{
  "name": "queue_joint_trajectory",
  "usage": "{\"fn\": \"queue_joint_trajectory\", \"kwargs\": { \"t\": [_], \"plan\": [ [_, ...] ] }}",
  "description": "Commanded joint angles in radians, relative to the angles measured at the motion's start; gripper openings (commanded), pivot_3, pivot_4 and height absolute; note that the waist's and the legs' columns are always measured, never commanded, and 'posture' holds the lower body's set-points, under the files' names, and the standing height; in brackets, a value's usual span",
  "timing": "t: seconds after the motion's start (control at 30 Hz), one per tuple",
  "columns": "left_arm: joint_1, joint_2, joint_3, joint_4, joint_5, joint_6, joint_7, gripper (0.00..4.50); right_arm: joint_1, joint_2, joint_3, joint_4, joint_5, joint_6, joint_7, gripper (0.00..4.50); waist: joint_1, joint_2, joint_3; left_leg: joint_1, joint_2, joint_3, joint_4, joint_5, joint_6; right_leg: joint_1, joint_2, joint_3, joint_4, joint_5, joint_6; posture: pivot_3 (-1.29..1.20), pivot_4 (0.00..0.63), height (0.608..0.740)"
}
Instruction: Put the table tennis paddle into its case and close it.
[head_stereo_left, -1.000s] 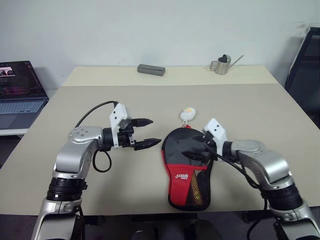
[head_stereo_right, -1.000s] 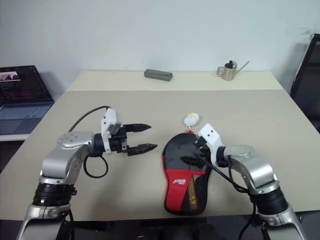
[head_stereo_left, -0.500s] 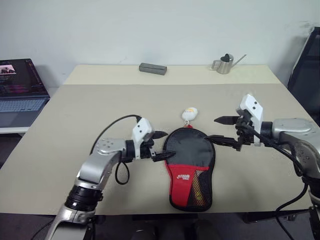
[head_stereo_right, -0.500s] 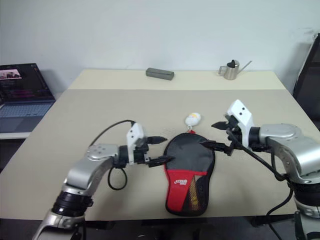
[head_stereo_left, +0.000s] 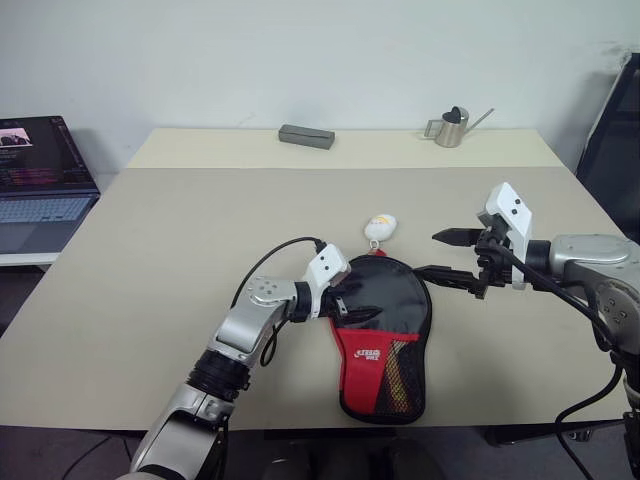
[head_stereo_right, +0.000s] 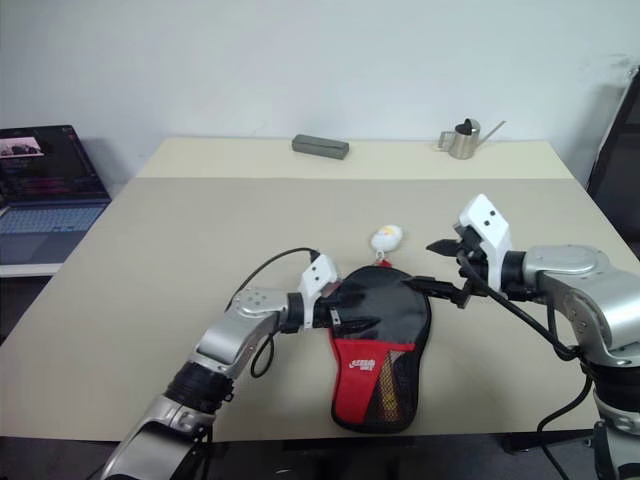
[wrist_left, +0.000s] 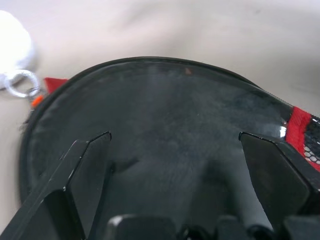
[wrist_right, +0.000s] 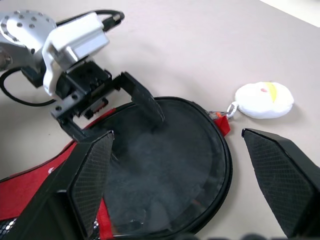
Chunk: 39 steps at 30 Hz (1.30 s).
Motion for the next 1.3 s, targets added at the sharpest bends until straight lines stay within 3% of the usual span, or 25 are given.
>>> {"fn": "queue_joint_trajectory", "kwargs": {
  "t": [0.03, 0.37, 0.67, 0.8, 1.0, 1.3],
  "plan": [
    [-0.011, -0.011, -0.021, 0.025, 0.022, -0.041, -0.006, 4.46, -0.015, 0.003, -0.022, -0.021, 0.018, -0.005, -0.020, 4.50, 0.000, 0.000, 0.000, 0.000, 0.000, 0.000, 0.000, 0.000, 0.000, 0.000, 0.000, 0.000, 0.000, 0.000, 0.000, 0.00, 0.150, 0.740],
    [0.014, -0.020, -0.035, 0.063, 0.046, -0.068, -0.009, 4.46, -0.162, 0.147, 0.017, 0.133, 0.030, 0.021, -0.093, 4.50, 0.000, 0.001, 0.000, 0.001, 0.000, 0.000, 0.000, 0.000, 0.000, 0.001, 0.000, 0.000, 0.001, 0.000, 0.000, 0.00, 0.150, 0.740],
    [0.021, -0.040, -0.031, 0.062, 0.054, -0.068, 0.000, 4.46, -0.377, 0.371, 0.103, 0.586, -0.158, -0.066, -0.279, 4.50, -0.001, 0.001, -0.001, 0.002, -0.001, 0.000, 0.000, 0.000, 0.000, 0.000, 0.000, 0.001, 0.003, 0.000, 0.000, 0.00, 0.150, 0.740],
    [0.034, -0.038, -0.030, 0.048, 0.055, -0.063, 0.005, 4.46, -0.450, 0.432, 0.153, 0.827, -0.247, -0.192, -0.263, 4.50, -0.003, 0.002, -0.001, 0.003, -0.001, 0.000, 0.000, 0.000, 0.000, 0.000, 0.000, 0.001, 0.003, 0.000, 0.000, 0.00, 0.150, 0.740],
    [0.049, -0.038, -0.032, 0.023, 0.054, -0.049, 0.013, 4.46, -0.558, 0.531, 0.096, 1.128, -0.302, -0.392, -0.293, 4.50, -0.005, 0.002, -0.001, 0.003, -0.002, 0.001, 0.000, 0.000, 0.000, -0.001, 0.000, 0.002, 0.004, 0.000, 0.000, 0.00, 0.150, 0.740],
    [0.061, -0.038, -0.037, 0.000, 0.054, -0.033, 0.021, 4.46, -0.655, 0.589, 0.072, 1.410, -0.391, -0.602, -0.363, 4.50, -0.007, 0.002, -0.001, 0.003, -0.002, 0.001, 0.000, 0.000, 0.000, -0.001, 0.000, 0.002, 0.005, 0.000, 0.000, 0.00, 0.150, 0.740]
  ]
}}
